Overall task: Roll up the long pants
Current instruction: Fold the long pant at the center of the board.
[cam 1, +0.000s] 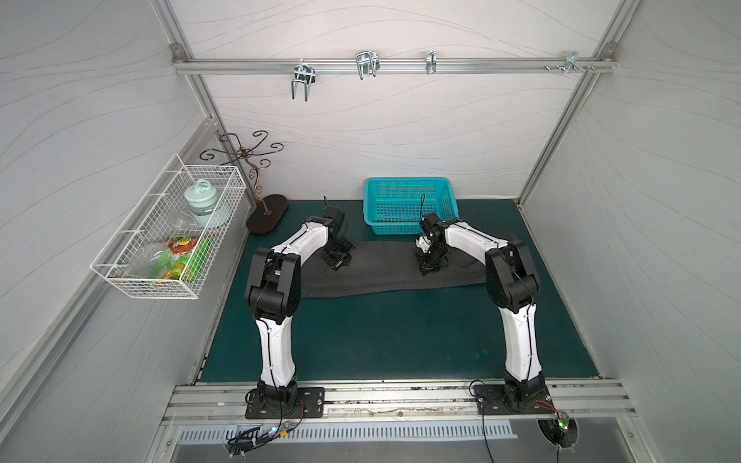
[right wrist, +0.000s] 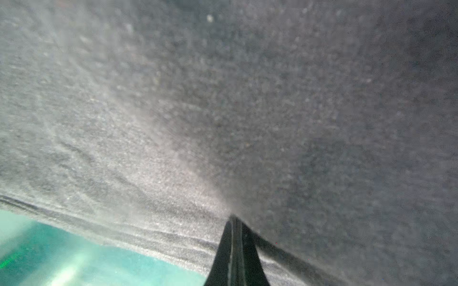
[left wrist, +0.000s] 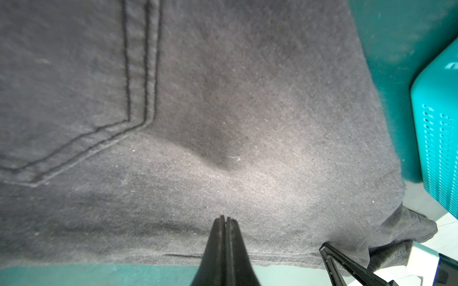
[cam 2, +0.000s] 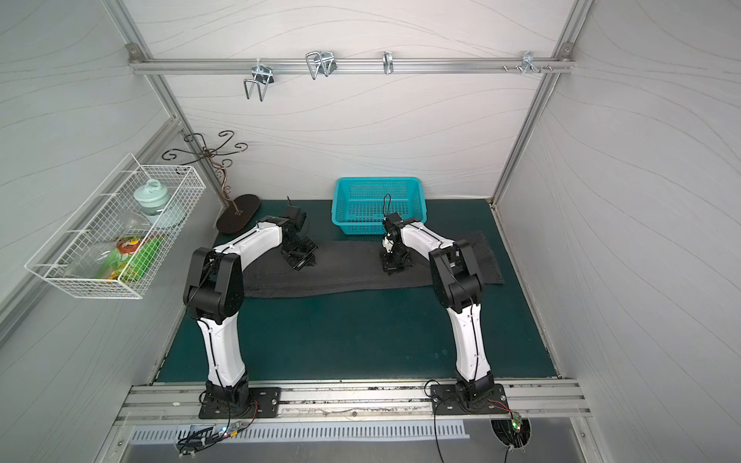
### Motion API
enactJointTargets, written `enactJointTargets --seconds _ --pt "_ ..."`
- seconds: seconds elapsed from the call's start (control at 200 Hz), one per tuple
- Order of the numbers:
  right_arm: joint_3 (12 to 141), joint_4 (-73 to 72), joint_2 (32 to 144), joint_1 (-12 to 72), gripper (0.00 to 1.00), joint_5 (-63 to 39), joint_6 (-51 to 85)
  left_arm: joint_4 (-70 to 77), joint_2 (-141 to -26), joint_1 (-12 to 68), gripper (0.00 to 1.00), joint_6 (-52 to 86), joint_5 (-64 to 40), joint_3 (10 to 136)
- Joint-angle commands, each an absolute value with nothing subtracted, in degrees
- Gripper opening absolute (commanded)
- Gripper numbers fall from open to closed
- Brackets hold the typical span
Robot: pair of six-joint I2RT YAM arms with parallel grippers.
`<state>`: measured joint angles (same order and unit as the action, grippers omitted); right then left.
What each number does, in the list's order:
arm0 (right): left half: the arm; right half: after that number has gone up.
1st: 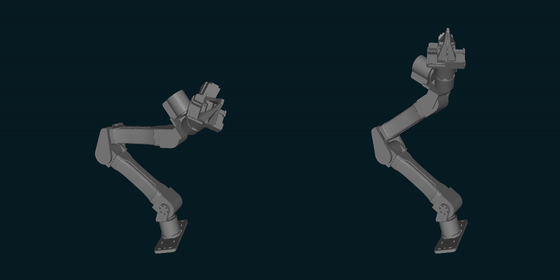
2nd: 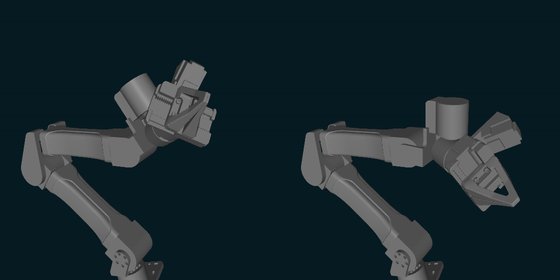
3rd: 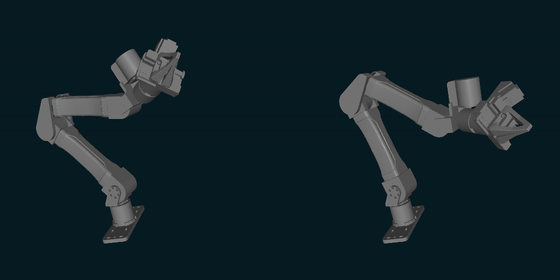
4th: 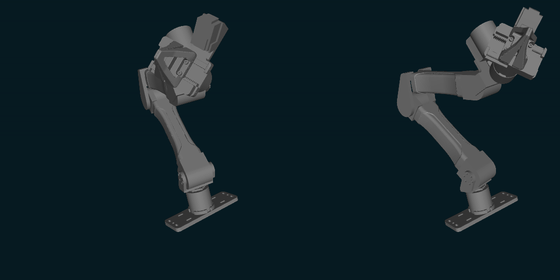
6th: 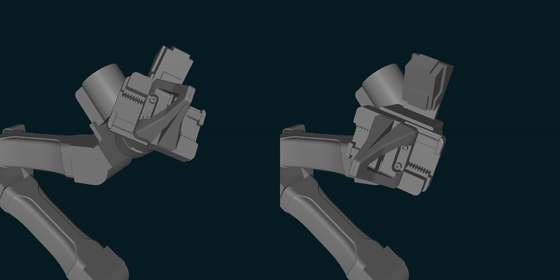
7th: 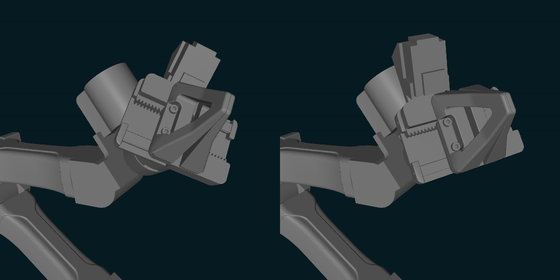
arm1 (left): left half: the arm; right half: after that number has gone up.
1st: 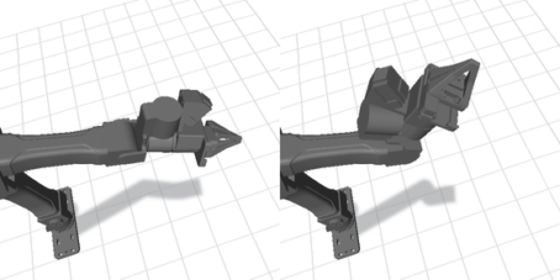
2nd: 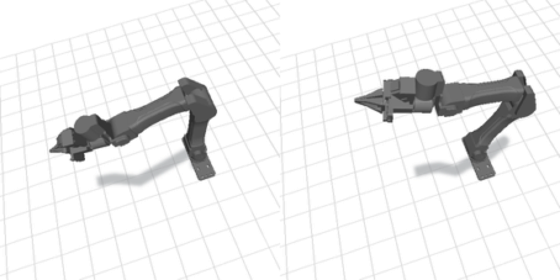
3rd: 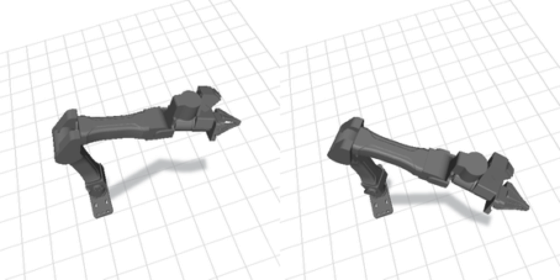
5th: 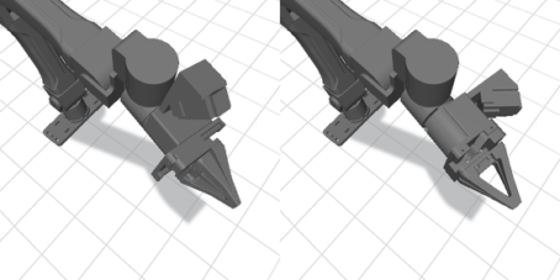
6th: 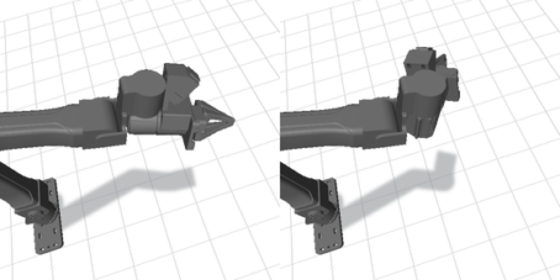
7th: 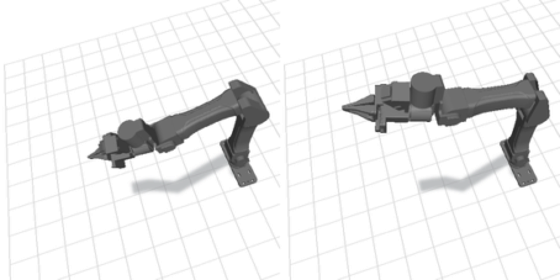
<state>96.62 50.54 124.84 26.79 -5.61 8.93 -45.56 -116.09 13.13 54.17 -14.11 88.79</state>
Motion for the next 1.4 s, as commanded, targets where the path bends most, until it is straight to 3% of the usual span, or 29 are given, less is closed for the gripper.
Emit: enactJointTargets --seconds 0.0,0.495,1.396 --pt "97.66 50.32 123.33 26.98 0.00 -1.66 7.82 -45.09 -115.67 12.92 0.00 53.68 -13.97 88.59" --pt "104.15 53.04 128.16 26.94 0.00 1.36 6.31 -45.08 -116.29 12.93 0.00 53.08 -14.76 88.51" --pt "90.06 55.21 117.26 26.72 0.00 1.64 6.33 -45.18 -118.43 12.84 0.00 53.00 -15.29 90.61"
